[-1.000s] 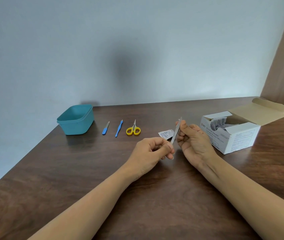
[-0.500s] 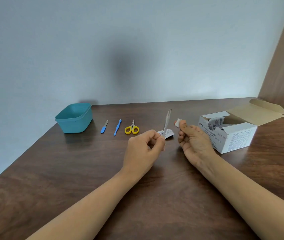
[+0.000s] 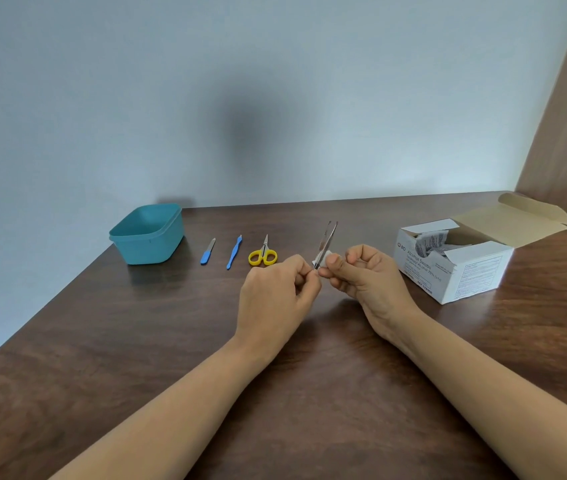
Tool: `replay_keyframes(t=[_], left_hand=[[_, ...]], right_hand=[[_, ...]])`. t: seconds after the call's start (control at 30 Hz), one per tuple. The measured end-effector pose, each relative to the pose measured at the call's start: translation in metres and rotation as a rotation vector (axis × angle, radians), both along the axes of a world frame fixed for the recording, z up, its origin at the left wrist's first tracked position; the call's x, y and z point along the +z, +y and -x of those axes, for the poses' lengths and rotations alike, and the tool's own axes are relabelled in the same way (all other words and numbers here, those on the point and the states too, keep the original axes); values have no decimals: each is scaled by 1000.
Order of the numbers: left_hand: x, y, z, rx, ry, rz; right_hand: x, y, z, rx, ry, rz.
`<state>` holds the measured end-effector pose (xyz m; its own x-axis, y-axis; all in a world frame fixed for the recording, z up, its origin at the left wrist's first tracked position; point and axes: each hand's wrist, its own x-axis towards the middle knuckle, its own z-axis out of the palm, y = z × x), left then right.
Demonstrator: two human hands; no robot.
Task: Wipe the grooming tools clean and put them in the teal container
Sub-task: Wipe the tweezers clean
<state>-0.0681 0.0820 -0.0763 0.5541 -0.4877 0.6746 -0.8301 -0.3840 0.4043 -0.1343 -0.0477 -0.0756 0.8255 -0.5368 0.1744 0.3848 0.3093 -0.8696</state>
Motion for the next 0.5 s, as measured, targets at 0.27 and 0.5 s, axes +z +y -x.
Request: replay_keyframes(t=[0.27, 0.5], left_hand=[[-3, -5, -6, 13, -306, -144], [-2, -8, -8, -12, -439, -176]], right_hand=[[-1, 3, 0, -110, 54, 166], [-3, -1, -3, -229, 38, 57]])
